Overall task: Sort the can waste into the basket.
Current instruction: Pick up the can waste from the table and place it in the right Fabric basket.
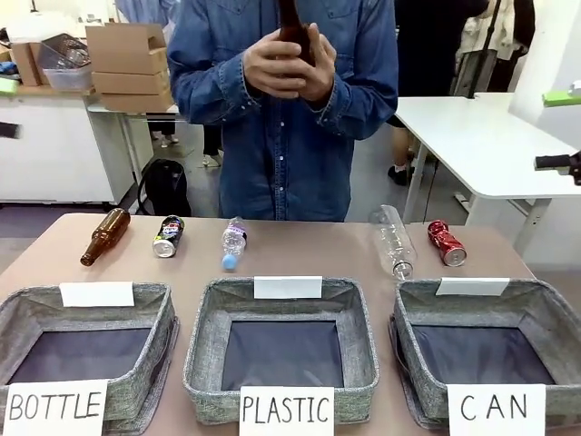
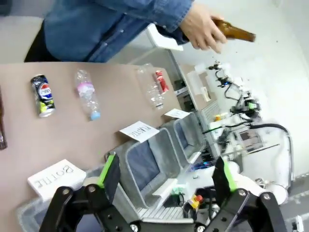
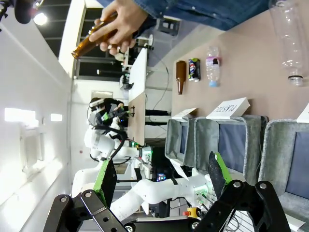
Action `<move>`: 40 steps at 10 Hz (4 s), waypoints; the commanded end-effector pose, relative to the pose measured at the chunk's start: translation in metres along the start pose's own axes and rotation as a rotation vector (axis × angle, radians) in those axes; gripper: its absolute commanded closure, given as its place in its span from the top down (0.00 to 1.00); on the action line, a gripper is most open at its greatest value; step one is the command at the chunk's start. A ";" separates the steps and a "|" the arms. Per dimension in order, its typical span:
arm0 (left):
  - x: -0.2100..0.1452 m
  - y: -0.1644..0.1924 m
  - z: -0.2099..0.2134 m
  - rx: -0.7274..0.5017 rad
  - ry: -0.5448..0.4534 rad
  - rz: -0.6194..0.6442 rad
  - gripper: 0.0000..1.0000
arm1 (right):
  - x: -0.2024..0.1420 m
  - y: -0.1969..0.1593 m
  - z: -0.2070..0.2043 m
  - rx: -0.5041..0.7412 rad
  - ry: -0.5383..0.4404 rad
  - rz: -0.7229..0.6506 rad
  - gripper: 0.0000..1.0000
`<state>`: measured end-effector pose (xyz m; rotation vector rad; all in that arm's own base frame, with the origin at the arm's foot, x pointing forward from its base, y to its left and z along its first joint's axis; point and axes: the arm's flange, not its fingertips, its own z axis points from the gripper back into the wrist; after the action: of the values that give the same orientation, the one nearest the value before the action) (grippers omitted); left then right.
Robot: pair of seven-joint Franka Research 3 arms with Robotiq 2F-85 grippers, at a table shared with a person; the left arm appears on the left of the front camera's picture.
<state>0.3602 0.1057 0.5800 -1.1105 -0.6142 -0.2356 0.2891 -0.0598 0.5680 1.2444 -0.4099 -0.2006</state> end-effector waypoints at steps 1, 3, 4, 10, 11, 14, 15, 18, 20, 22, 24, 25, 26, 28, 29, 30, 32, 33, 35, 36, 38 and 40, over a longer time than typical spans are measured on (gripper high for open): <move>-0.006 0.013 -0.022 0.012 0.026 0.009 1.00 | 0.003 0.001 -0.002 0.024 -0.004 0.028 1.00; 0.020 0.030 -0.062 0.043 0.119 0.050 1.00 | 0.003 0.001 -0.002 0.024 -0.004 0.028 1.00; 0.028 0.027 -0.061 0.027 0.139 0.047 1.00 | 0.003 0.001 -0.002 0.024 -0.004 0.028 1.00; -0.035 0.008 0.086 0.017 -0.182 0.101 1.00 | 0.003 0.001 -0.002 0.024 -0.004 0.028 1.00; -0.037 0.013 0.087 0.012 -0.182 0.103 1.00 | 0.003 0.001 -0.002 0.024 -0.004 0.028 1.00; -0.025 0.020 0.078 0.005 -0.139 0.099 1.00 | 0.003 0.001 -0.002 0.024 -0.004 0.028 1.00; -0.016 0.020 0.070 0.018 -0.107 0.100 1.00 | 0.003 0.001 -0.002 0.024 -0.004 0.028 1.00; 0.004 0.028 0.064 0.030 -0.078 0.130 1.00 | 0.003 0.001 -0.002 0.024 -0.004 0.028 1.00; -0.007 0.030 0.074 0.023 -0.115 0.140 1.00 | 0.003 0.001 -0.002 0.024 -0.004 0.028 1.00; 0.011 0.028 0.041 0.055 -0.058 0.135 1.00 | 0.003 0.001 -0.002 0.024 -0.004 0.028 1.00; 0.053 0.035 -0.040 0.152 0.046 0.137 1.00 | 0.003 0.001 -0.002 0.024 -0.004 0.028 1.00; 0.072 0.042 -0.083 0.201 0.142 0.153 1.00 | 0.003 0.001 -0.002 0.024 -0.004 0.028 1.00; 0.089 0.059 -0.121 0.335 0.130 0.191 1.00 | 0.003 0.001 -0.002 0.024 -0.004 0.028 1.00; 0.093 0.094 -0.189 0.419 0.195 0.207 1.00 | 0.003 0.001 -0.002 0.024 -0.004 0.028 1.00; 0.089 0.116 -0.224 0.483 0.232 0.210 1.00 | 0.003 0.001 -0.002 0.024 -0.004 0.028 1.00; 0.084 0.145 -0.260 0.567 0.267 0.231 1.00 | 0.003 0.001 -0.002 0.024 -0.004 0.028 1.00; 0.075 0.188 -0.298 0.730 0.274 0.250 1.00 | 0.003 0.001 -0.002 0.024 -0.004 0.028 1.00; 0.071 0.199 -0.309 0.742 0.302 0.279 1.00 | 0.003 0.001 -0.002 0.024 -0.004 0.028 1.00; 0.060 0.223 -0.327 0.793 0.333 0.325 1.00 | 0.003 0.001 -0.002 0.024 -0.004 0.028 1.00; 0.052 0.234 -0.335 0.849 0.343 0.328 1.00 | 0.003 0.001 -0.002 0.024 -0.004 0.028 1.00; 0.040 0.246 -0.349 0.891 0.384 0.327 1.00 | 0.003 0.001 -0.002 0.024 -0.004 0.028 1.00; 0.038 0.247 -0.352 0.901 0.367 0.314 1.00 | 0.003 0.001 -0.002 0.024 -0.004 0.028 1.00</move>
<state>0.6240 -0.0892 0.3037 -0.2779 -0.1439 0.0989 0.2894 -0.0598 0.5696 1.2412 -0.4098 -0.1970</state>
